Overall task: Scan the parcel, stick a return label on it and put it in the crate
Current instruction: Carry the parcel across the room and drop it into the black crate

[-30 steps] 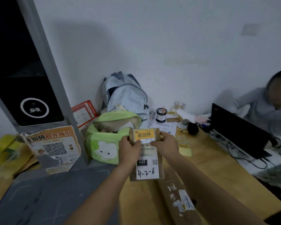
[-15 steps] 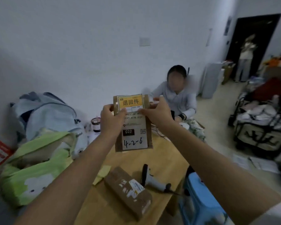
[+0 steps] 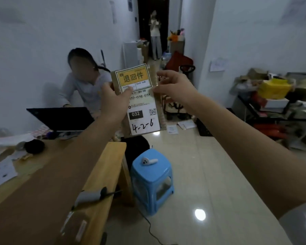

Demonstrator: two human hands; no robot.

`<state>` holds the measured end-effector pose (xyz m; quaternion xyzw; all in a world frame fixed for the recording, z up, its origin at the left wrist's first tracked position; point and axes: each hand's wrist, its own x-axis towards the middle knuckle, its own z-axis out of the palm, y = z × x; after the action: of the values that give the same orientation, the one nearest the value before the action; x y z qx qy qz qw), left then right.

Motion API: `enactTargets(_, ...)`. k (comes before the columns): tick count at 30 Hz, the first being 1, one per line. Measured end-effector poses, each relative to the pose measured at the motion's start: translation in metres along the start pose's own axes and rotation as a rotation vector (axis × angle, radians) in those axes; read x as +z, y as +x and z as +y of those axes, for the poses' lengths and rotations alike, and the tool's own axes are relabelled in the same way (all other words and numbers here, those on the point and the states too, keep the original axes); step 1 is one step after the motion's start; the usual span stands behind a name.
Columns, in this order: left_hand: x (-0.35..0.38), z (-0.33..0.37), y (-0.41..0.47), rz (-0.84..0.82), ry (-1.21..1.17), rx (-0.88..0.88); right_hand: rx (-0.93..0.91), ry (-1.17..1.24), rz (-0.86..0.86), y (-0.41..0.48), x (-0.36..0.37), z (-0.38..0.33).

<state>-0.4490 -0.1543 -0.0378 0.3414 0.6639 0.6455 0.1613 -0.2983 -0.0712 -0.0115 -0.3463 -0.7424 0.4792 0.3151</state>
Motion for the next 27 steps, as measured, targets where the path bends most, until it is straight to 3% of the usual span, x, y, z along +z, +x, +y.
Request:
enactTargets(14,0.264,0.014,-0.032,-0.338,-0.069,-0.061,0.176,0.024,0.271,-0.030,-0.220,0.106)
enactTargets(27,0.392,0.049,-0.043,-0.512,-0.105,0.017,0.172,0.052,0.474,-0.040,-0.336,0.136)
